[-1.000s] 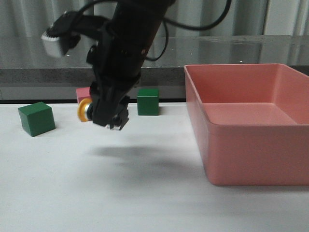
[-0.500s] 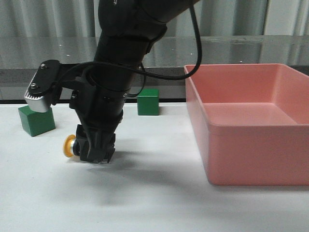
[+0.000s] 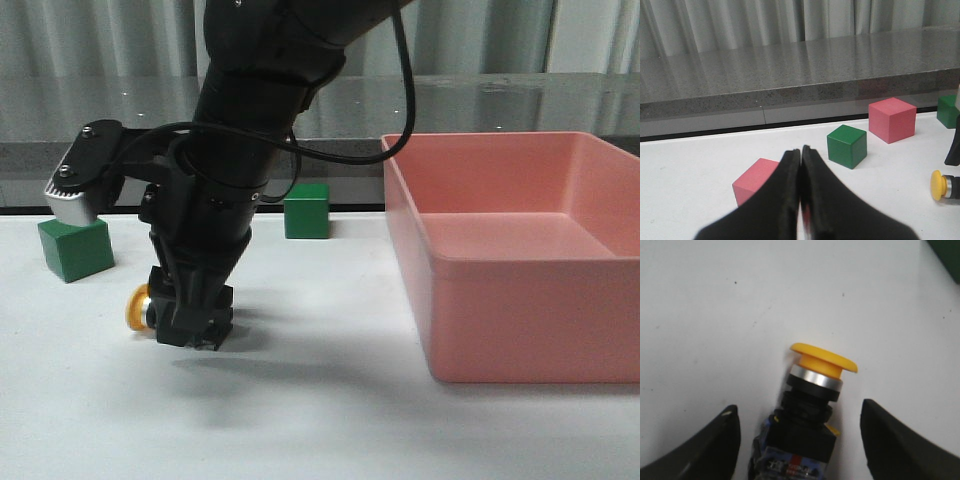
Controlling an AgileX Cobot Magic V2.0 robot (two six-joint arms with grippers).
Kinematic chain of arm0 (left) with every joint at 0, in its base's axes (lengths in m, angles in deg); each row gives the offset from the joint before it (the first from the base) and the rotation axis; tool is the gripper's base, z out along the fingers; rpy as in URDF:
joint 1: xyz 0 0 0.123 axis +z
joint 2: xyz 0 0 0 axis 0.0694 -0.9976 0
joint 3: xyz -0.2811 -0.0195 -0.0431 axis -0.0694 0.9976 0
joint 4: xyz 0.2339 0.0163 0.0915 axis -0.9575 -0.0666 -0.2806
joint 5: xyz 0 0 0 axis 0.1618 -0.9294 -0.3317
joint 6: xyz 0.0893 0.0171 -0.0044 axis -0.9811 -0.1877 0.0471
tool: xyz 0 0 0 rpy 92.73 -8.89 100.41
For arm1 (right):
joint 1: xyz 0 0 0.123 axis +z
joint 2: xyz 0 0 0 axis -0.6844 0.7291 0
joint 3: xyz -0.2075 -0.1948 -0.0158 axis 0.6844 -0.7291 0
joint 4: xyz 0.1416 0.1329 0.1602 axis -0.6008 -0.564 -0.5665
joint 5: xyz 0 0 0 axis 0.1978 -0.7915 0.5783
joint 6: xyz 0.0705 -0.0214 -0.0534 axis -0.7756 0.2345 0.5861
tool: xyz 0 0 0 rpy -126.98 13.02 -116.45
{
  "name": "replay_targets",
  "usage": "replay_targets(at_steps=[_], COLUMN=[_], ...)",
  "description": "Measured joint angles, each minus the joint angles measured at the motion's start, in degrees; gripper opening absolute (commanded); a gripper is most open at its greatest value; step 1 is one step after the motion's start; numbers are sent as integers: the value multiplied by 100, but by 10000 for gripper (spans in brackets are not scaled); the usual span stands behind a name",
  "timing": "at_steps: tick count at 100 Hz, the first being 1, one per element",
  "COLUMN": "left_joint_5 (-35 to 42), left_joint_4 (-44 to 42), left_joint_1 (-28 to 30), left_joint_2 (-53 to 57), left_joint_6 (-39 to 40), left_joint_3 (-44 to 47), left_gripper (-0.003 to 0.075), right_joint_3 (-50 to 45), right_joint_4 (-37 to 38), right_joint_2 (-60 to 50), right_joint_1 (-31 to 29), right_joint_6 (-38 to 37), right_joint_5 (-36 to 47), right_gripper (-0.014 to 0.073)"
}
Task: Place and stand button with both arms
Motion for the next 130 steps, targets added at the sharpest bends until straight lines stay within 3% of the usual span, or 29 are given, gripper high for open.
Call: replay_targets(at_steps=[12, 33, 58, 73, 106, 130], left_joint_5=[0, 0, 0, 0, 0, 0], left_joint_4=[0, 0, 0, 0, 0, 0], left_joint_1=[0, 0, 0, 0, 0, 0], left_joint_2=[0, 0, 0, 0, 0, 0], left_joint_6=[0, 0, 0, 0, 0, 0], left_joint_3=[0, 0, 0, 0, 0, 0], left_gripper=[-19, -20, -19, -20, -20, -19], right_joint_3=[0, 0, 0, -490, -3545, -5339], right_joint_4=[0, -10, -21, -21, -21, -21], right_joint_2=[-240, -1153, -2252, -3069, -5789, -7998], right_joint_1=[0, -96, -649, -1200, -2462, -3230], right_joint_6=[-74, -739, -1937, -2501, -3207, -3286], right_joint_5=[-140, -454, -1009, -844, 759, 1051], right_gripper=[402, -125, -114, -114, -114, -114])
